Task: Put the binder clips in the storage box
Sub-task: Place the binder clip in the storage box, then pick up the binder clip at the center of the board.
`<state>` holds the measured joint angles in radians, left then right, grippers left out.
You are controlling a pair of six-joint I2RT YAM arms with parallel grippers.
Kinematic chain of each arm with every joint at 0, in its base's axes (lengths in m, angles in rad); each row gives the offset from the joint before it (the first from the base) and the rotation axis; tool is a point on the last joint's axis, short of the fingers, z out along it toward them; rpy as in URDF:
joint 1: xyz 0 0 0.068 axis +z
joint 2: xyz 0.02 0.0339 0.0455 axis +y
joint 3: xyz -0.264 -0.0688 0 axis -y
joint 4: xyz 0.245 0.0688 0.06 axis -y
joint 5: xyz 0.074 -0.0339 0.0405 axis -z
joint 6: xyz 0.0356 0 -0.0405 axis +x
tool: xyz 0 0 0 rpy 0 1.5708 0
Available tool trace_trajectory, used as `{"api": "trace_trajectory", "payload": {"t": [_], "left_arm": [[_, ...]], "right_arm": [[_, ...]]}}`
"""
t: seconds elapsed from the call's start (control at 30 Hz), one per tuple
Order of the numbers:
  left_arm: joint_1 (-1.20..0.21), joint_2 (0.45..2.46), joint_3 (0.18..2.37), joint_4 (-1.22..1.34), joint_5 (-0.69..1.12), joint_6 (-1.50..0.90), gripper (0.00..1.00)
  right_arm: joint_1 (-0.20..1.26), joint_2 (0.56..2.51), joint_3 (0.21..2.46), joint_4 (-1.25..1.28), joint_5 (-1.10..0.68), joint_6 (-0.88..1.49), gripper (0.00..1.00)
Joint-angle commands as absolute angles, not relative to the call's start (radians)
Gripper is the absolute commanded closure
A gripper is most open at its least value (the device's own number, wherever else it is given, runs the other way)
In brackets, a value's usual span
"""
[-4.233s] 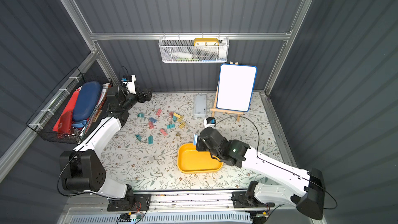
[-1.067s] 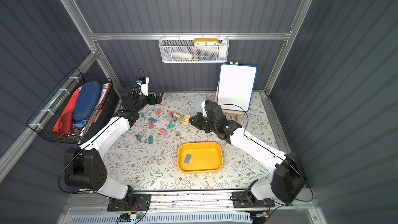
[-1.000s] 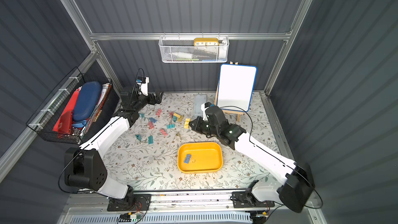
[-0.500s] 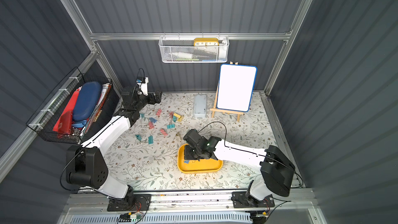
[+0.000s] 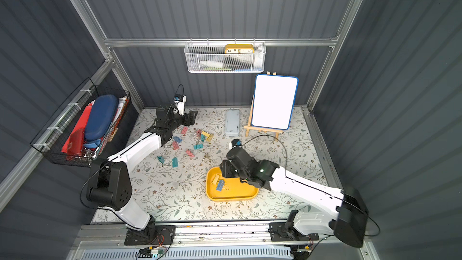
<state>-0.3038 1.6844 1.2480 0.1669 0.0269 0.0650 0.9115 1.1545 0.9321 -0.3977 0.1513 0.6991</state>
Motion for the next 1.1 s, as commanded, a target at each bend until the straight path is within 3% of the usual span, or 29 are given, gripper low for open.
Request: {"api": "trace_trajectory", "payload": {"t": [0.0, 0.1, 0.23, 0.37, 0.63, 0.83, 1.07], "left_arm": [[-0.386, 1.697, 1.267, 0.141, -0.086, 0.218, 0.26], [-0.415, 1.743, 1.337, 0.065, -0.038, 0.321, 0.33], [-0.497, 1.845, 1.452, -0.044, -0.182, 0.545, 0.34], [-0.514, 1.972, 1.539, -0.164, -0.271, 0.651, 0.33], [-0.515, 2.068, 1.638, -0.336, -0.172, 0.746, 0.31], [-0.514, 2.091, 1.623, -0.271, -0.215, 0.731, 0.29], [-0.496, 2.132, 1.639, -0.259, -0.246, 0.760, 0.41]], "right_arm": [[0.841, 1.010, 0.852, -0.489, 0.329, 0.557, 0.34], [0.714, 0.908, 0.772, -0.473, 0.300, 0.525, 0.18], [0.538, 0.861, 0.729, -0.460, 0.082, 0.554, 0.16], [0.529, 0.857, 0.730, -0.460, 0.037, 0.577, 0.16], [0.528, 0.836, 0.704, -0.460, -0.022, 0.633, 0.16], [0.528, 0.831, 0.710, -0.460, -0.029, 0.643, 0.16], [0.528, 0.835, 0.724, -0.473, -0.019, 0.637, 0.16]]}}
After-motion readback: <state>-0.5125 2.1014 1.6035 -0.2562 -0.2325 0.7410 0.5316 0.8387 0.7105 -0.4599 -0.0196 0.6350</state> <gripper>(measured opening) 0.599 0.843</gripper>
